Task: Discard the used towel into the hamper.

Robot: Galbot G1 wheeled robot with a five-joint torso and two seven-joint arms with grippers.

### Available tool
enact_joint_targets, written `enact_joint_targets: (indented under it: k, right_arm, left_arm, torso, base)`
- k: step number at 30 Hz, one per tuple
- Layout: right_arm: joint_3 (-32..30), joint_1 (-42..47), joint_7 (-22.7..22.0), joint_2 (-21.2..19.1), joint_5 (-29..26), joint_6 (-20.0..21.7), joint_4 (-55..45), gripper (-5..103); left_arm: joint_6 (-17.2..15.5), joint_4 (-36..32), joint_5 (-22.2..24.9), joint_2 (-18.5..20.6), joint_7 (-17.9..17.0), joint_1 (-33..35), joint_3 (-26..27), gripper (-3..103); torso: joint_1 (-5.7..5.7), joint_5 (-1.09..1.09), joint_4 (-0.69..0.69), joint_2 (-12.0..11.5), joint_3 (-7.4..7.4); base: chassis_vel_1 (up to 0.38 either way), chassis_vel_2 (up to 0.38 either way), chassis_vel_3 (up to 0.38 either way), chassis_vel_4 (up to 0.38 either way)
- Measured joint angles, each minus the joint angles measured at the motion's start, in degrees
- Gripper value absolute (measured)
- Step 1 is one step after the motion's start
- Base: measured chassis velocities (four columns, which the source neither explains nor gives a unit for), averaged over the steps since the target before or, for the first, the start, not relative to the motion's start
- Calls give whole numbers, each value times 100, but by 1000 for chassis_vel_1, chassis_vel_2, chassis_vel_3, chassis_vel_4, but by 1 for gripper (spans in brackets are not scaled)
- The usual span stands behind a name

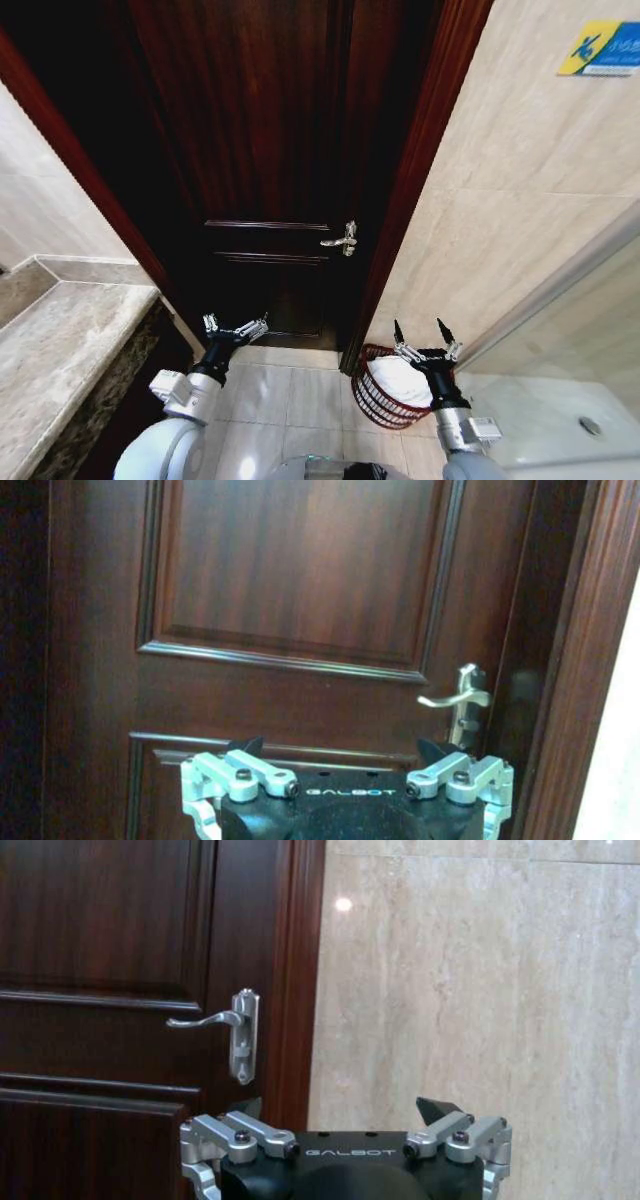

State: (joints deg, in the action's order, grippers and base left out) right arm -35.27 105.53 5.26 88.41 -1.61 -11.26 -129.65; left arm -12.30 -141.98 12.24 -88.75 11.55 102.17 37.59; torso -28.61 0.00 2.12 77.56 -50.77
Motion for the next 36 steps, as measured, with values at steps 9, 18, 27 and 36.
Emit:
enact_joint_targets:
  k: [9,18,27,36]
  right_arm:
    - [0,0,0,0,0,0,0,100]
    - [0,0,0,0,0,0,0,100]
    - [0,0,0,0,0,0,0,100]
    - [0,0,0,0,0,0,0,100]
  left_arm:
    - [0,0,0,0,0,0,0,100]
    - [0,0,0,0,0,0,0,100]
    - [0,0,0,0,0,0,0,100]
    - [0,0,0,0,0,0,0,100]
  torso:
    - [0,0,0,-1,0]
    - [1,0,0,-1,1]
    - [1,0,0,-2,1]
    - [1,0,0,-2,1]
  base:
    - [-98,-95,86,88]
    - [-66,-78,77,74]
    - [-28,-23,19,20]
    - [-52,-63,51,58]
